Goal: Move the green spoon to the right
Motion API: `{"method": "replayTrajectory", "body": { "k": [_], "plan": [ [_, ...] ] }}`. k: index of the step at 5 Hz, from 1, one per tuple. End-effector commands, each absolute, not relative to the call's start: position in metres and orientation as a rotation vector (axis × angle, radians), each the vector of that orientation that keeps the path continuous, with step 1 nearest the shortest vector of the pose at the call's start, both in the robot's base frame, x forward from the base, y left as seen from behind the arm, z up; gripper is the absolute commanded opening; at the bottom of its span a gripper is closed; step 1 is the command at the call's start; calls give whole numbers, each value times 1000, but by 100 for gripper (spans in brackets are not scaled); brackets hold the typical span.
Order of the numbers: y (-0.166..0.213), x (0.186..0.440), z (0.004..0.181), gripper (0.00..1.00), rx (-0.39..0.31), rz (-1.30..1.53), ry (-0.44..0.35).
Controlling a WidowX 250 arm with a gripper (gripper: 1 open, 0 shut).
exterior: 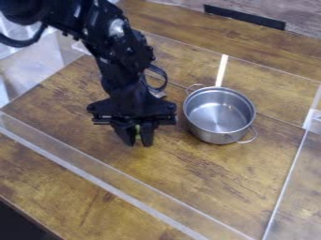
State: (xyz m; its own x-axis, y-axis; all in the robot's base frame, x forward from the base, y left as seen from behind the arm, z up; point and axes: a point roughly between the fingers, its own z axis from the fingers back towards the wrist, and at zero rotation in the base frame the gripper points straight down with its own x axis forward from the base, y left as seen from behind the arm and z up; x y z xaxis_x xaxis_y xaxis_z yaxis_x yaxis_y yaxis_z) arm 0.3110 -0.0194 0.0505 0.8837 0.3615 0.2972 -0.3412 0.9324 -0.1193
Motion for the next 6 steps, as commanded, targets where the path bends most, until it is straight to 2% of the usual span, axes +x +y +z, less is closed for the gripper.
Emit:
{"method": "replayTrajectory", "body": {
  "k": [1, 4, 5, 6],
  "plan": [
    [-11, 317, 53, 0, -47, 353, -358],
    [-9, 321, 67, 0, -40, 225, -355],
    [-10, 323, 67, 0, -44, 165, -354],
    [-7, 321, 57, 0, -40, 146, -352]
  ]
}}
